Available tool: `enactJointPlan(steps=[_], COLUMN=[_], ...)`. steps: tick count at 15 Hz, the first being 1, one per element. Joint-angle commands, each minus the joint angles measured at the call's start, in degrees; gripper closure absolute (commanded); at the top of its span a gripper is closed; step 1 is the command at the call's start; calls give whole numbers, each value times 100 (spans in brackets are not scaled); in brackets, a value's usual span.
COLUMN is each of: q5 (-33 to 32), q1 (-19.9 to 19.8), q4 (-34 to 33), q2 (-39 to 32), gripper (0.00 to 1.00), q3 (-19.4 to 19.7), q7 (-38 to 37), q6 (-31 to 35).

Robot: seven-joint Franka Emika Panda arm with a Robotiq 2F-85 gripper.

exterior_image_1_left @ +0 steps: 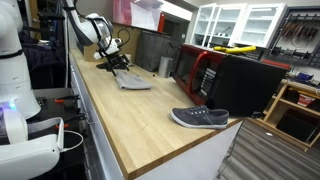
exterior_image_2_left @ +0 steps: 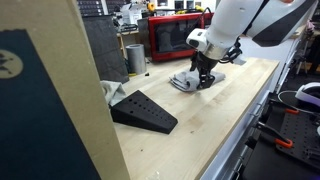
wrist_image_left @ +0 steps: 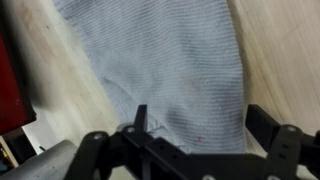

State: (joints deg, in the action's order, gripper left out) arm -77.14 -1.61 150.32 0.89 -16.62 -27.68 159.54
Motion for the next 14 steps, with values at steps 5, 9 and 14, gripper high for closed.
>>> enactJointPlan(steps=[5, 9, 14], q5=[-1242, -1632, -1862], q1=[19, 7, -5], q4=[-605, -761, -777], q2=[-1034, -1142, -1058], gripper=[0, 33, 72], q3=[32, 38, 20], q7=[-822, -1014, -1383], q6=[-46, -47, 17])
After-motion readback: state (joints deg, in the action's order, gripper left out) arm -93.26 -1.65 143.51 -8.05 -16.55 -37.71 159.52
